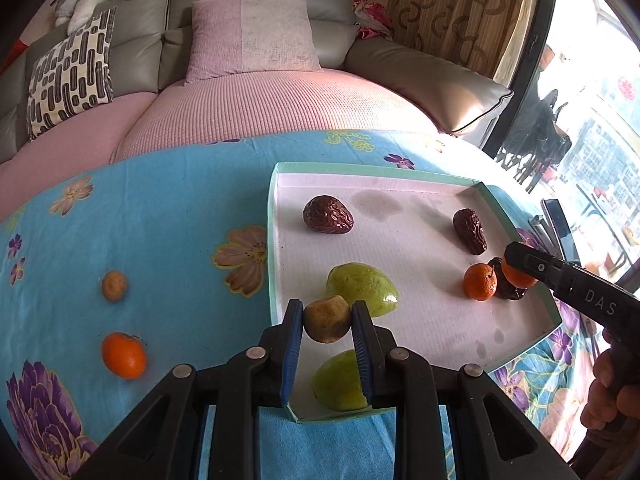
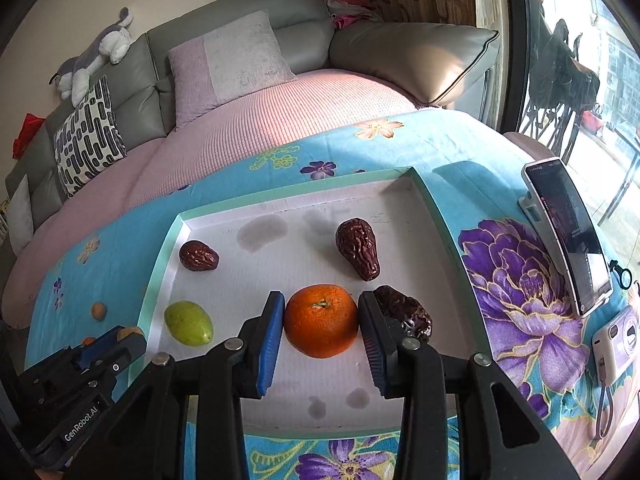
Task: Organize fruits
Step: 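Carry the orange and the nut into the tray with both grippers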
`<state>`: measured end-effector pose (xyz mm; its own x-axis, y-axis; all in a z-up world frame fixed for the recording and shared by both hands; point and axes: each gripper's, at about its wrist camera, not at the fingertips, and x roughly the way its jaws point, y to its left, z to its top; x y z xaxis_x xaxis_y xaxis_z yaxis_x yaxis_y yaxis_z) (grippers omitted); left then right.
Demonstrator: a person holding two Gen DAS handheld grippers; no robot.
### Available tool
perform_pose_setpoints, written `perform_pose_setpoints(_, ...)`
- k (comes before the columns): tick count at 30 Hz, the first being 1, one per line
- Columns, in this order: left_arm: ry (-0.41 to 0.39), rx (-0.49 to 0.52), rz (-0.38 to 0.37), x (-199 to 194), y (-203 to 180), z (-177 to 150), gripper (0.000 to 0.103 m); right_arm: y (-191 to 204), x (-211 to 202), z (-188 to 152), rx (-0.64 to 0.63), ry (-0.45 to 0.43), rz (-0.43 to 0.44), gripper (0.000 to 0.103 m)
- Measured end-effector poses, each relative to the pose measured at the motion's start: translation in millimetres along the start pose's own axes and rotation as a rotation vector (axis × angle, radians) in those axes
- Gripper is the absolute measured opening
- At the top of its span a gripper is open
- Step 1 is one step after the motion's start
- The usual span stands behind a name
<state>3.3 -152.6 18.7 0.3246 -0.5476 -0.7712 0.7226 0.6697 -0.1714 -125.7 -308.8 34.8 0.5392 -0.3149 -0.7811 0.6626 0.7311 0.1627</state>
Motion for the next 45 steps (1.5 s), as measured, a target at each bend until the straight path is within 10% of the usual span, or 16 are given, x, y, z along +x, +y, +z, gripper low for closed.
perform_pose_setpoints(45,0.061,-0.024,0.011,24,6,-6,0.027,33,35,-19,-0.124,0.144,-0.002,0.040)
